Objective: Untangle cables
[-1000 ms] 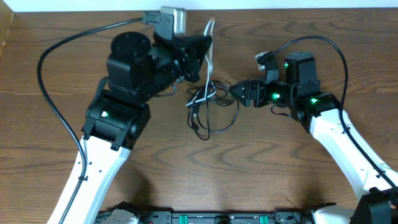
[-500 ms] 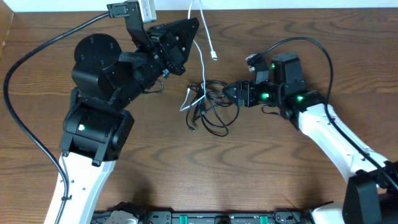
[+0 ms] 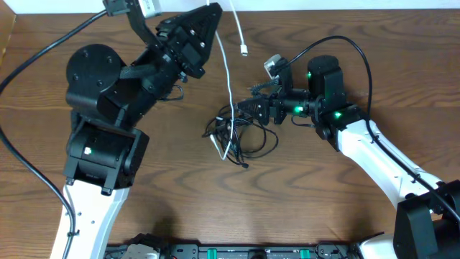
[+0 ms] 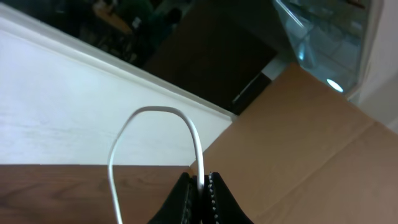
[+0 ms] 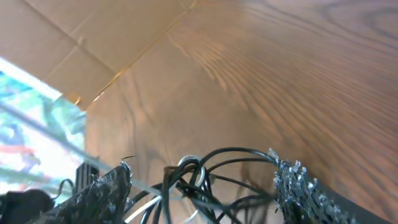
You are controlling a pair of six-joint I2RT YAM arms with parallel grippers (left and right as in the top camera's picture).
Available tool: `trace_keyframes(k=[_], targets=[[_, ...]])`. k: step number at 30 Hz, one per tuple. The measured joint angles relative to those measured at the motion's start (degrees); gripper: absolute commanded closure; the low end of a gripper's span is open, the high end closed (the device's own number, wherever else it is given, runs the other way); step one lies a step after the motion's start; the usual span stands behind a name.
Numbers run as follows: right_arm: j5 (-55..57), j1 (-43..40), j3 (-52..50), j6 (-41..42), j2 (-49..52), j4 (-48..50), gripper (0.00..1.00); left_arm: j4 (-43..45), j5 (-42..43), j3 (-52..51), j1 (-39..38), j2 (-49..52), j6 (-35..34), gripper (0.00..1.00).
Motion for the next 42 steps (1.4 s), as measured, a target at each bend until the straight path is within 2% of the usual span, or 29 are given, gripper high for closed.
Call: trace_keyframes(k=[8,17,19,20,22,23,24,26,28,31,34,38,42], targets=[[-1.6,1.6,0.0,-1.8,0.0,0.0,0.27,-0.7,0.0,0.0,0.9,0.0,-1.9,0.93],[5.8,7.5,0.0,-2.7,0.0,0.9,0.27,-0.7,0.0,0.0,0.9,0.0,-3.1,0.93],[7.3,8.5,0.0,-2.7,0.0,1.6,0.33,-0.7,0.0,0.0,0.9,0.0,-3.3,0.93],[8.4,9.3,0.0,-2.7,0.0,1.8,0.40,-0.7,0.0,0.0,0.9,0.0,-3.5,0.93],[11.0,10.5,0.0,-2.9,0.0,1.9,0.48,-0.7,0.0,0.0,0.9,0.0,-3.5,0.93],[12.4,11.0,0.0,-3.1,0.0,2.0,0.59,-0.7,0.0,0.0,0.9,0.0,-3.6,0.93],[13.3,11.3,0.0,-2.9,0.0,1.9,0.64,-0.8,0.0,0.0,0.9,0.0,-3.7,0.93],[15.3,11.2,0.0,-2.6,0.0,2.0,0.89,-1.2,0.0,0.0,0.9,0.0,-3.7,0.93],[16.6,11.0,0.0,-1.9,0.0,2.1,0.99,-2.6,0.0,0.1,0.9,0.0,-3.3,0.93],[17.8,10.1,0.0,0.4,0.0,1.5,0.99,-7.8,-0.7,0.3,0.9,0.0,-2.0,0.93],[18.5,8.2,0.0,3.2,0.0,-1.0,0.99,-16.8,-4.1,0.7,0.9,0.6,1.5,0.93],[20.0,4.8,0.1,5.5,-1.8,-8.6,0.99,-25.3,-8.1,1.2,0.9,3.7,7.0,0.93],[22.1,1.3,3.8,6.3,-5.0,-21.0,0.99,-28.2,-9.9,1.1,0.9,7.6,11.4,0.93]])
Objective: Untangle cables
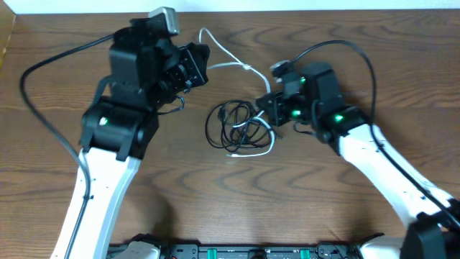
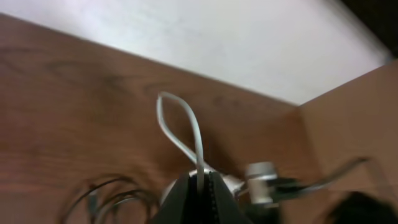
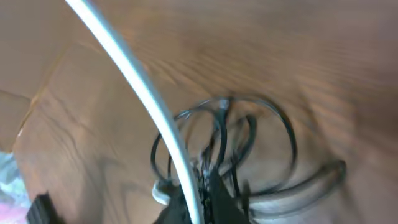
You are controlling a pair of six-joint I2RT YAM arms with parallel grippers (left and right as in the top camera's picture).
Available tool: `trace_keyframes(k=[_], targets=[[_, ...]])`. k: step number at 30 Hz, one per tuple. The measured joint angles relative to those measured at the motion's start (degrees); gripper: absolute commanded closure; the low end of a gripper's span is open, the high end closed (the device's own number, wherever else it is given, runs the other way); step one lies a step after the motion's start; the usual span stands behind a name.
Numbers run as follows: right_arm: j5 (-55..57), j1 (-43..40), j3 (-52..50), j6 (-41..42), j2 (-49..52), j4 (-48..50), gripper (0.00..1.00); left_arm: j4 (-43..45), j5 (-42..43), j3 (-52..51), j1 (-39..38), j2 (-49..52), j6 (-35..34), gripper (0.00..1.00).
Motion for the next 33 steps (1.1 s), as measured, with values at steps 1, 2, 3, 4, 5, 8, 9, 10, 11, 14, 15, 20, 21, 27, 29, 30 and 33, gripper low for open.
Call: trace_keyframes(k=[1,2,3,4,5,8,9,10,11,14,15,20,21,27,29,30,33], targets=[[0.2,-0.5,0.7,-0.1,-0.5,-0.9,0.99,-0.2,-0.1,0.0,0.0,0.5,0.5,0.93],[0.7,-1.3,2.9,0.0,-1.1,-4.0,0.99,-0.4,-0.4,0.0,0.0,1.2,1.0,0.93],[1.0,-1.7,4.2,-0.1,-1.4,-5.9,0.99,-0.6,-0.5,0.0,0.0,1.5,1.6,0.93],[1.2,-2.3,6.7,-0.2,-1.7,-8.6,0.99,-0.8,-0.7,0.0,0.0,1.8,2.1,0.92],[1.5,-2.9,9.3,-0.3,-1.9,-11.4,0.99,-1.2,-0.9,0.0,0.0,1.9,3.1,0.93],[2.7,-3.3,17.0,-1.0,-2.4,-18.3,0.99,-2.9,-1.0,0.0,0.0,2.0,6.0,0.92],[3.1,-3.3,18.4,-1.2,-2.4,-19.2,0.99,-3.3,-1.0,0.0,0.0,2.0,6.7,0.92],[3.5,-3.3,19.3,-1.3,-2.6,-20.1,0.99,-4.0,-1.0,0.0,0.0,2.0,7.4,0.92],[3.9,-3.3,19.9,-1.3,-2.7,-21.1,0.99,-4.8,-1.0,0.0,0.0,2.0,8.3,0.92],[5.4,-3.3,20.1,-1.3,-2.7,-24.1,0.99,-6.9,-1.0,0.0,0.0,2.0,10.1,0.92],[6.1,-3.3,20.1,-1.3,-2.3,-25.4,0.99,-7.8,-1.0,0.0,0.0,2.0,11.0,0.92],[7.4,-3.3,20.1,-1.3,1.6,-28.2,0.99,-10.5,-1.0,0.0,0.0,2.0,15.1,0.92],[7.5,-3.3,20.1,-1.3,2.7,-28.7,0.99,-10.8,-1.0,0.0,0.0,2.0,15.9,0.92],[8.3,-3.3,20.1,-1.3,9.2,-29.8,0.99,-11.6,-1.0,0.0,0.0,2.0,19.1,0.92],[8.3,-3.4,20.1,-1.3,11.2,-29.8,0.99,-12.0,-1.0,0.0,0.0,2.2,19.9,0.92],[8.3,-3.6,20.1,-1.1,12.3,-29.8,0.99,-12.0,-1.0,0.0,0.0,2.3,20.2,0.92],[8.1,-4.6,20.1,-0.9,15.8,-29.7,0.99,-12.7,-0.8,0.0,-0.1,3.3,21.4,0.92]])
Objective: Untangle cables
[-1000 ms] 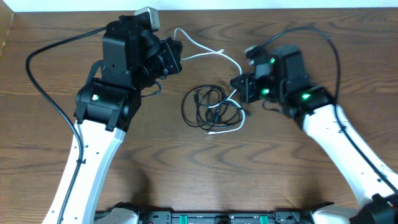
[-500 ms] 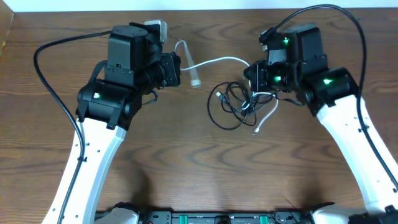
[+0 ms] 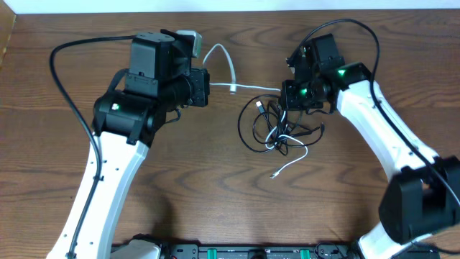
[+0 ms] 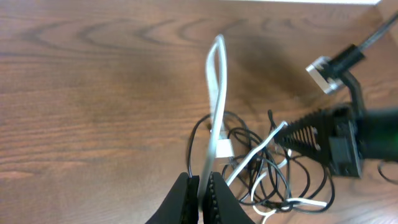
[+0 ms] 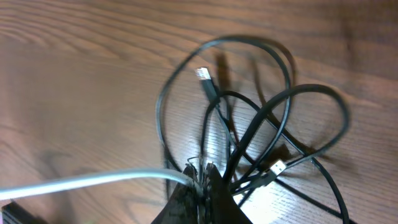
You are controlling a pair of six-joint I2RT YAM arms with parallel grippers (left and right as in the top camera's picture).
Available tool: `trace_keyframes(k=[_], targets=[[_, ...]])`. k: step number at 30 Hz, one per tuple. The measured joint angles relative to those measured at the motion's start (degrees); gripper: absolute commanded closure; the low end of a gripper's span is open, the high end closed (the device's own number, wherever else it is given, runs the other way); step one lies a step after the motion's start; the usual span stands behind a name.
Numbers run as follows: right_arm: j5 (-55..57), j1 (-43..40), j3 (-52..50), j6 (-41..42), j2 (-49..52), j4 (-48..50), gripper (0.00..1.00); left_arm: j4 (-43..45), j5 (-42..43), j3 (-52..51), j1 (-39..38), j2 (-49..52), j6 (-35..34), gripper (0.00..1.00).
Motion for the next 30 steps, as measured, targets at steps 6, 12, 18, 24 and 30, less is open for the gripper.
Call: trace_keyframes(k=[6,12,18,24,30], targets=[[-0.7,-2.6,0.0,0.2,3.5,0.2,0.73,-0.7,2.4,0.0,-0.1,3.1,3.1,0.92],[0.9,-3.7,0.0,1.0,3.7,0.0,0.30,-2.4,6.9,0.0,-0.9,6.5,7.1,0.83],[0.7,-4.1,0.0,0.4,3.7,-0.5,0.16,-4.6,7.7,0.0,-0.9,8.0,12.4,0.41],[-0.8,-4.4,1.7,-3.6,3.7,-4.8,0.11,-4.3,7.8,0.0,-0.9,8.0,14.0,0.38],[-0.9,-6.5,5.3,-7.3,1.7,-10.6,0.10,-3.0,9.7,0.0,-0.9,5.3,14.1,0.38]])
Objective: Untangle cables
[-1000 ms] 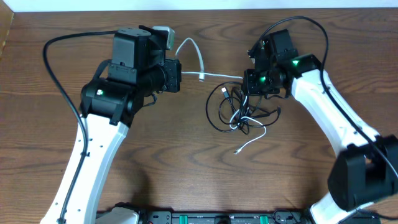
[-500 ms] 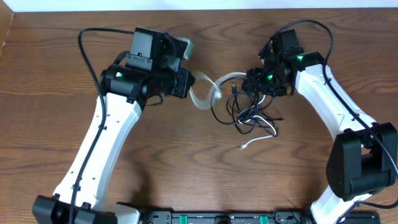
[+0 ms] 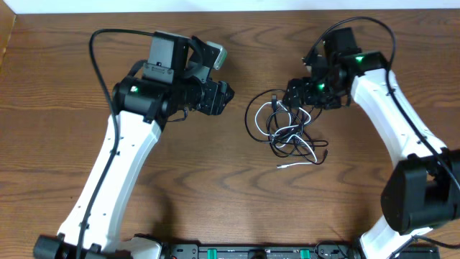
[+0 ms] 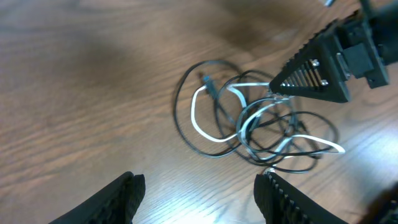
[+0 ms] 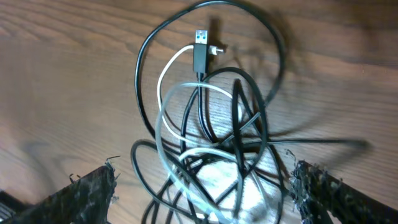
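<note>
A knot of black and white cables [image 3: 282,128] lies on the wooden table right of centre. Its loops show in the left wrist view [image 4: 249,127] and the right wrist view [image 5: 208,118]. A black USB plug [image 5: 200,55] lies at the far side of the knot. The white cable's [image 3: 300,160] loose end trails at the knot's near side. My left gripper [image 3: 221,97] [image 4: 202,205] is open, left of the knot, holding nothing. My right gripper [image 3: 297,93] [image 5: 205,199] is open at the knot's upper right edge, with loops lying between its fingers [image 5: 87,193].
The brown wooden table [image 3: 215,187] stretches around the knot. A cardboard edge [image 3: 6,36] stands at the far left. The arms' black supply cables [image 3: 100,43] arc over the back of the table.
Both grippers have opened. My left gripper has let go of the white cable, which now lies looped in the knot. The right gripper has released the cables it pinched.
At first my left gripper held the white cable up at the back while the right stood open around the knot. Then the right was shut on the knot, which later lay farther right with the white cable stretched between the arms. Now both are open.
</note>
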You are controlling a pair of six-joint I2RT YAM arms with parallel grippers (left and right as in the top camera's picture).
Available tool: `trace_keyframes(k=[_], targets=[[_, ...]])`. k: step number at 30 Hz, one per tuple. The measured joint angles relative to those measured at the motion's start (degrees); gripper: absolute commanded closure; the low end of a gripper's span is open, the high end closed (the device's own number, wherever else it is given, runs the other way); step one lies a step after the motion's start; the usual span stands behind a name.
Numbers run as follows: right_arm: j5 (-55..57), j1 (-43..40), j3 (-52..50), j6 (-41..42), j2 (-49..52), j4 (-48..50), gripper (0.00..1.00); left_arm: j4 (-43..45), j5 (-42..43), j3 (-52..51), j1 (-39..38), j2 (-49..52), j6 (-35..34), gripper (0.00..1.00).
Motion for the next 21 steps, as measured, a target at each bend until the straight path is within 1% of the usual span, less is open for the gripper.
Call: trace_keyframes(k=[6,9,11,15,21], targets=[[0.2,-2.3,1.4,-2.5,-5.2,-3.6,0.10,-2.0,7.6,0.0,0.0,-4.7,-0.2,0.39],[0.6,-4.3,1.7,-3.0,-6.8,-4.9,0.09,-5.9,9.9,0.0,-0.4,-4.0,-0.4,0.39],[1.9,-6.3,1.8,-3.2,-7.0,-6.3,0.07,-6.9,10.3,0.0,-1.1,-3.1,-0.4,0.39],[3.9,-9.4,1.8,-3.4,-7.0,-7.8,0.07,-6.3,11.0,-0.1,-4.8,-0.7,1.3,0.39],[4.8,-10.7,1.8,-3.4,-7.0,-8.1,0.07,-2.1,11.1,-0.2,-9.6,5.4,1.9,0.40]])
